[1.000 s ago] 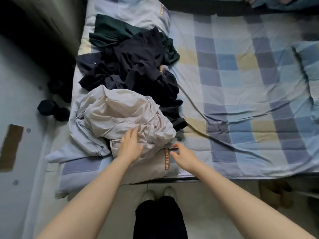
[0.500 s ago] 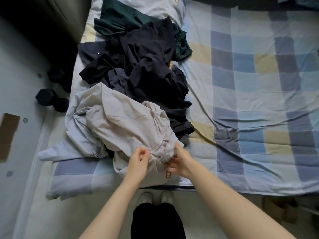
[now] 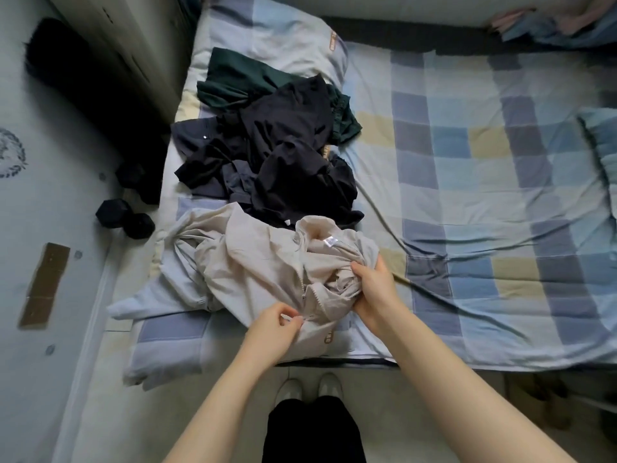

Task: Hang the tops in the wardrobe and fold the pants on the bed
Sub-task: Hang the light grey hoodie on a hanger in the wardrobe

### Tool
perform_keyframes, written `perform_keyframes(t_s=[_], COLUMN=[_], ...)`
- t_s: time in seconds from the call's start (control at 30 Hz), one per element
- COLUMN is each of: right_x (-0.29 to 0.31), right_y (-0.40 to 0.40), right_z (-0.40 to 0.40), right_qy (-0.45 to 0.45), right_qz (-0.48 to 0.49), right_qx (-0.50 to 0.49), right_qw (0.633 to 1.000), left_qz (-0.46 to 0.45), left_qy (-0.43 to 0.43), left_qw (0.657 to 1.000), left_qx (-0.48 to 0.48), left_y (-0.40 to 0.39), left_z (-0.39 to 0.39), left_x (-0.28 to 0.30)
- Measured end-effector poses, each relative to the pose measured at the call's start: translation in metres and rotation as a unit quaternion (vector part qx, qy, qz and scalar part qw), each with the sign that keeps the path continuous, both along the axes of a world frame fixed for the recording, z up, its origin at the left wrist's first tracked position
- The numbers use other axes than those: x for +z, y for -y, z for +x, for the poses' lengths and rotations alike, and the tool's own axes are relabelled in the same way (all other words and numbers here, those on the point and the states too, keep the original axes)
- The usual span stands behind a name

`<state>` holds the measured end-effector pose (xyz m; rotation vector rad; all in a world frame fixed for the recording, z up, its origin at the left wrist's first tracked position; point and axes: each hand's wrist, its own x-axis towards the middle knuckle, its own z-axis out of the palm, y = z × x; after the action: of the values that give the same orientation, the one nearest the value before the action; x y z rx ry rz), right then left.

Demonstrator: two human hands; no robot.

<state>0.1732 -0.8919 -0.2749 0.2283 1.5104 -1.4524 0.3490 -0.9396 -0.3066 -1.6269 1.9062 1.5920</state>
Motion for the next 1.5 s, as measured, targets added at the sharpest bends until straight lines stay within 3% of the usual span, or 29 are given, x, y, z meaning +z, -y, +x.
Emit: perform_keyframes(t_s=[0.1, 0.23, 0.3, 0.4, 0.5, 0.63, 0.8, 0.93, 1.03, 1.17, 1.27, 1.37, 1.5], right_x=[0.047, 0.1, 0.122, 0.154, 0.181, 0.209, 0.245, 0.264, 0.274, 0.268, 0.265, 0.257, 0.248], right_y=[-0.023, -0.056, -0.069, -0.091, -0.114, -0.15, -0.221, -0.297, -0.361, -0.443, -0.505, -0.562, -0.64], right_z=[0.015, 0.032, 0.039, 0.046, 0.054, 0.058, 0.05, 0.041, 0.038, 0.038, 0.046, 0.06, 0.085], right_qy=[0.022, 0.076, 0.091, 0.078, 0.035, -0.02, -0.108, -0.241, -0.27, -0.369, -0.43, -0.461, -0.395], right_qz=[-0.069, -0.153, -0.181, -0.21, -0.211, -0.215, -0.209, -0.121, -0.067, 0.18, 0.328, 0.408, 0.477], right_qx=[0.057, 0.085, 0.085, 0.086, 0.091, 0.076, -0.006, -0.119, -0.216, -0.251, -0.235, -0.239, -0.323], right_qw=[0.996, 0.982, 0.976, 0.971, 0.973, 0.974, 0.972, 0.956, 0.936, 0.877, 0.808, 0.75, 0.716], left_qz=[-0.05, -0.152, -0.138, -0.044, -0.041, -0.153, -0.167, -0.121, -0.115, -0.034, 0.071, 0.153, 0.215], left_qy=[0.046, 0.029, 0.013, -0.049, -0.012, 0.087, 0.055, -0.108, -0.204, -0.286, -0.325, -0.328, -0.297], left_qw=[0.998, 0.983, 0.983, 0.988, 0.998, 0.973, 0.964, 0.981, 0.956, 0.91, 0.846, 0.806, 0.772], left_qx=[-0.009, 0.099, 0.12, 0.142, 0.054, -0.152, -0.199, -0.11, -0.179, -0.298, -0.417, -0.467, -0.519], left_y=[0.01, 0.026, 0.031, 0.031, 0.025, 0.009, -0.015, -0.051, -0.096, -0.187, -0.267, -0.333, -0.404], left_z=[0.003, 0.004, -0.001, -0.018, -0.034, -0.045, -0.06, -0.101, -0.139, -0.166, -0.168, -0.164, -0.167], left_x=[0.027, 0.061, 0.072, 0.091, 0.103, 0.098, 0.108, 0.168, 0.22, 0.291, 0.333, 0.356, 0.373])
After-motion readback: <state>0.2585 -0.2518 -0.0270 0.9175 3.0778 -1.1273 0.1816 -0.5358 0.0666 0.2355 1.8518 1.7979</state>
